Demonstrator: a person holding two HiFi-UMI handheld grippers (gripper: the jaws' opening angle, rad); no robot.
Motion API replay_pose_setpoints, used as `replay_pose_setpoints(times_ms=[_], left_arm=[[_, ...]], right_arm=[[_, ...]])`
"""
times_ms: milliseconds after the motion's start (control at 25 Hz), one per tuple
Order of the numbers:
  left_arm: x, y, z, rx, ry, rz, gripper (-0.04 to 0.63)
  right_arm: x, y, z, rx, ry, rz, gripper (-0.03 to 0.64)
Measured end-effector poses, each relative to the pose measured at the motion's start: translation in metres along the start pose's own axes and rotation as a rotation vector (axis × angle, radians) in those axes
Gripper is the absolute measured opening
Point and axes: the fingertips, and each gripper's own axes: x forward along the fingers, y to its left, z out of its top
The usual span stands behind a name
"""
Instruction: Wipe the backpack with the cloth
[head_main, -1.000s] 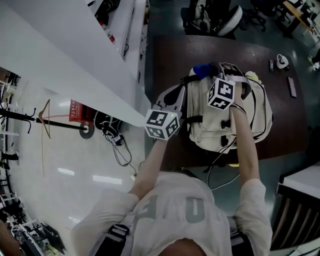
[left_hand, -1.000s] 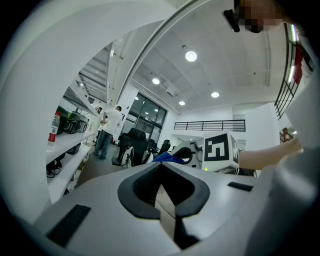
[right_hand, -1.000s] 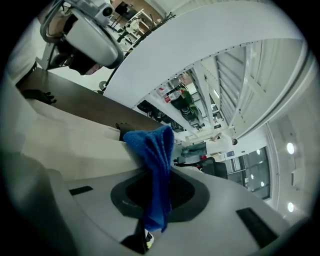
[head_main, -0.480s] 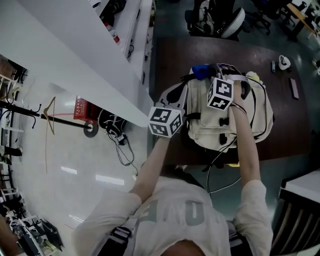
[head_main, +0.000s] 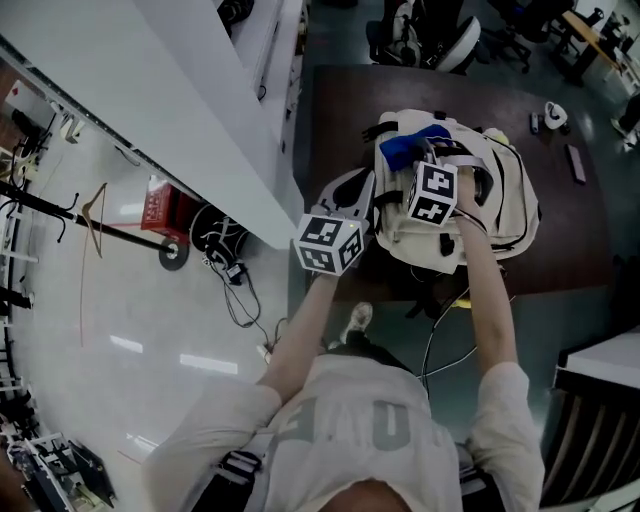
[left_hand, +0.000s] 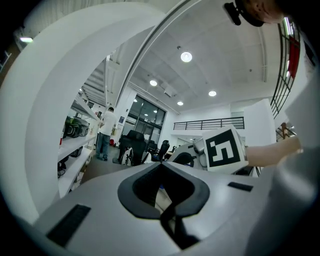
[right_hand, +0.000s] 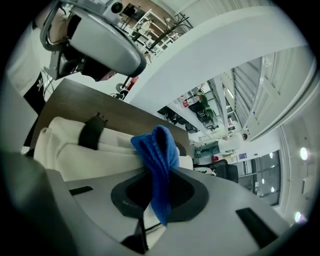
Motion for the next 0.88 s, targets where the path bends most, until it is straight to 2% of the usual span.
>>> replay_pose_setpoints(times_ms=[360,520,720,880], left_arm=[[-0.093,-0.041,-0.024,-0.013,0.018,0.002,0.005],[-0.120,-0.050,-0.032,-0.012,0.028,0.010,0.005],[-0.128,-0.056,-0.033,-0.017,0.021,0.032,0.005],[-0.110,-0.077,-0.036,-0.014,0.022,0.024,0.005]], right_arm=[[-0.053,0.097,0.019,0.071,0.032,0.023,0.048],[-0.065,0.126,0.021,0.118,0.034,0.014,0.048],[-0.073,0.153,0.019,0.185,0.005,0.038,0.048],[-0.091,0.154,0.014,0.188,-0.054,0.005,0.048]])
